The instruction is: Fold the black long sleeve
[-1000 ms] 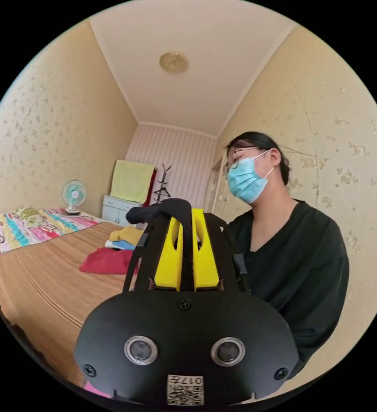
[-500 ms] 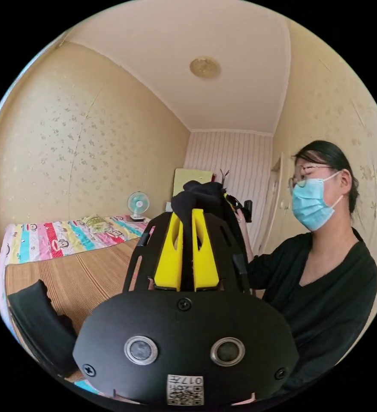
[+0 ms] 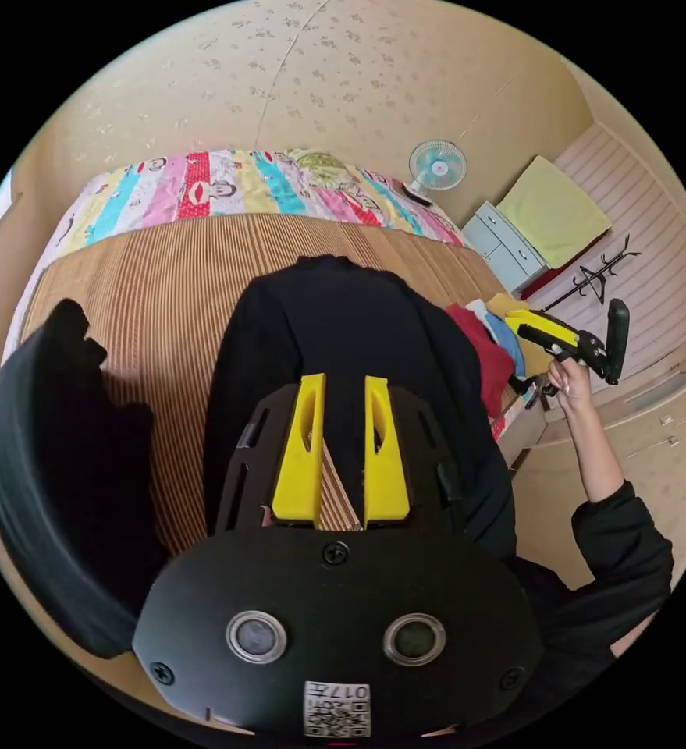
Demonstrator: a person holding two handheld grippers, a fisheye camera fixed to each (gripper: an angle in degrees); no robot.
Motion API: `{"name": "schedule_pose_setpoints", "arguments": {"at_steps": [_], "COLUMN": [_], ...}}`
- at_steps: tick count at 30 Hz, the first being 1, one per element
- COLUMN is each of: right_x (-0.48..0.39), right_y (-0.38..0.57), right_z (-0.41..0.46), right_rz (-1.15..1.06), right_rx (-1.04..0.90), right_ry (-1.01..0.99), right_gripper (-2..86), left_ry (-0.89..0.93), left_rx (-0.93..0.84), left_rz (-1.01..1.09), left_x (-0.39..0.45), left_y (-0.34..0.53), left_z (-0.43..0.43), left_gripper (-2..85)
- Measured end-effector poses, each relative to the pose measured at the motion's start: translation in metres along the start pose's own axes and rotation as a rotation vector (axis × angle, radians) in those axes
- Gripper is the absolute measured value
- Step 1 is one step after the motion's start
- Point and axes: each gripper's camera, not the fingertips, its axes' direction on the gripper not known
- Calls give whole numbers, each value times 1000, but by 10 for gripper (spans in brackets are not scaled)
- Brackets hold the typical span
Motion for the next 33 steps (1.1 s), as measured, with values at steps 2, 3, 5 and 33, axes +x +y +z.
{"name": "schedule_pose_setpoints", "arguments": {"at_steps": [2,3,5,33], "right_x": [-32,-48,-63,31], "right_y": [32,52,82,292], "right_z": [51,85,130,44], "right_rz": [-15,0,55,424], "right_rx": [-81,-149,-246,-255], "right_ry": [-49,-81,-108,-191], "right_gripper": [68,70,64,49], "left_ry": [21,42,61,-7], "left_rx": [-53,-69,-96,169], "left_rz": [-4,-6,-17,-167], "left_x": [2,6,11,-20], "left_y": [33,52,78,354], "left_z": [53,79,109,14], "left_gripper": [87,89,88,-9]}}
